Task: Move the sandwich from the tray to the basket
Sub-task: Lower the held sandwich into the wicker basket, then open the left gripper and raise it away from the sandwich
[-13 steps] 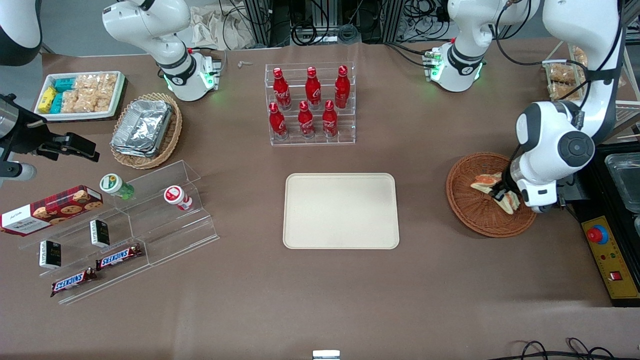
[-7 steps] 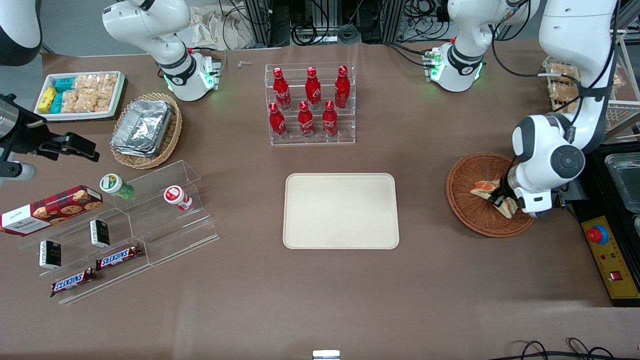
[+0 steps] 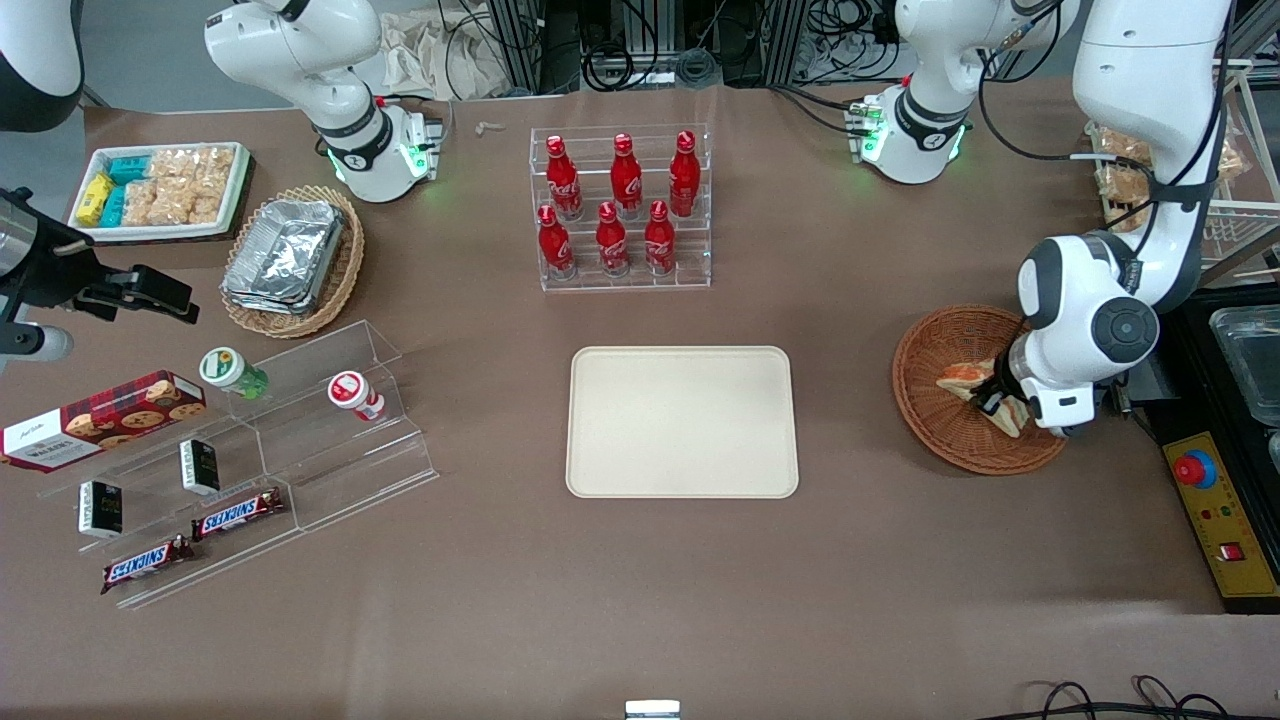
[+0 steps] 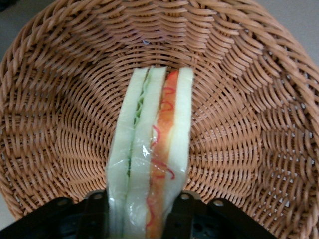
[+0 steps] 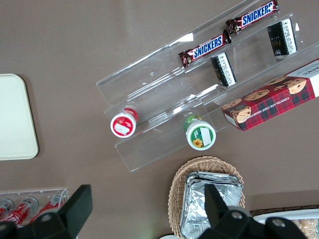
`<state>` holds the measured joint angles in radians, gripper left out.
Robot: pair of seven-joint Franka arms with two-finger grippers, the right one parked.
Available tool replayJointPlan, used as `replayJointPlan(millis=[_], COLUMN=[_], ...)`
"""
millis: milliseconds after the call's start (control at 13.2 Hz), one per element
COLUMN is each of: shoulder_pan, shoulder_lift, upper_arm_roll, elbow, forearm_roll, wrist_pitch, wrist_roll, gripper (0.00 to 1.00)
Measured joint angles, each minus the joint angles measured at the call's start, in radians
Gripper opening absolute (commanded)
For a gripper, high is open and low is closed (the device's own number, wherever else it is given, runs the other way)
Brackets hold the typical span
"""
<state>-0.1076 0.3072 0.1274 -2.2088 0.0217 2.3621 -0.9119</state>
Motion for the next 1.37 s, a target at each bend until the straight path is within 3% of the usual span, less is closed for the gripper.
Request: replayJointPlan(millis=[532,988,1368], shoulder_pan=[-0.007,-0.012,-0.021], shoulder_lift=[-0.058,-0.32,-0.36], upper_arm_roll=[-0.002,-0.018,-0.134], elbow=[0.019,0.08,0.212], forearm_roll=[0.0,-0.001,-0.001], wrist_pitch=[-0.058,-0.358,-0.447], wrist_roll=[0.014,0.31,0.601], gripper=[1.0,1.0,1.0])
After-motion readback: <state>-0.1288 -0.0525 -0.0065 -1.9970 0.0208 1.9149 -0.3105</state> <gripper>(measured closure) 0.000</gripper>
